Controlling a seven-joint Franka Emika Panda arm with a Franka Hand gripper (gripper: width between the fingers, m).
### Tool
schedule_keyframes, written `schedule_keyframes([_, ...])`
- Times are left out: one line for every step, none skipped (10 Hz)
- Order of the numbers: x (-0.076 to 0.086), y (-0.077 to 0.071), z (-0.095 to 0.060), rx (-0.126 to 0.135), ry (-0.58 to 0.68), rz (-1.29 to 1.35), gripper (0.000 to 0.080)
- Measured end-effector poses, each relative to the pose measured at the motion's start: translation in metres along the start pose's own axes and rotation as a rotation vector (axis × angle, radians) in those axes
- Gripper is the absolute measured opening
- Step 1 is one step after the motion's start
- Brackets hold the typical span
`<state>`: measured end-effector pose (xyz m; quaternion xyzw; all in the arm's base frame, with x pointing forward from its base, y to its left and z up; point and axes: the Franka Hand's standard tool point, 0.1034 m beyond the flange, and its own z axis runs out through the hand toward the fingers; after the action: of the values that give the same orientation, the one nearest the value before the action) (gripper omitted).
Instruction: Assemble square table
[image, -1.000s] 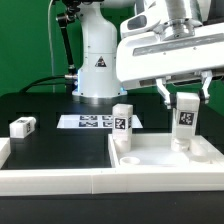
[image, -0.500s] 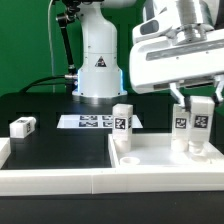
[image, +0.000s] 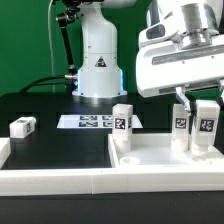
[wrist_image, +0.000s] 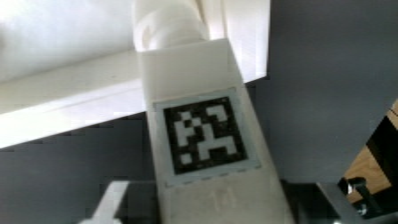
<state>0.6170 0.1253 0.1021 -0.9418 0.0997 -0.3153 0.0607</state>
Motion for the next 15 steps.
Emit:
schedule_keyframes([-0.001,-0.003,0.001,0.002,-0.022,0.001,0.0314])
schedule_keyframes([0.004,-0.004,0.0,0.005,-0.013,0.002,0.031])
schedule_keyframes([0.004,-0.002,0.001,0.003,-0.006,0.001,0.031])
schedule_keyframes([0.006,-0.001,0.002,0.002,-0.01,0.003,0.0297])
schedule_keyframes([0.007,-0.001,0.002,0.002,-0.01,0.003,0.0297])
schedule_keyframes([0.008,0.001,0.003,-0.001,-0.009,-0.001,0.0297])
schedule_keyframes([0.009,0.004,0.002,-0.003,-0.008,-0.005,0.0297])
schedule_keyframes([0.011,0.005,0.001,-0.004,-0.008,-0.005,0.0297])
schedule_keyframes([0.014,0.005,0.0,-0.003,-0.005,-0.006,0.0297])
schedule_keyframes([0.014,0.006,0.0,-0.004,-0.005,-0.006,0.0297])
schedule_keyframes([0.013,0.006,0.0,-0.004,-0.006,-0.006,0.0297])
schedule_keyframes([0.011,0.006,0.001,-0.005,-0.009,-0.007,0.0297])
schedule_keyframes([0.008,0.005,0.002,-0.005,-0.013,-0.01,0.0297])
schedule_keyframes([0.007,0.006,0.002,-0.006,-0.015,-0.023,0.0297])
schedule_keyframes([0.007,0.007,0.001,-0.007,-0.015,-0.034,0.0297])
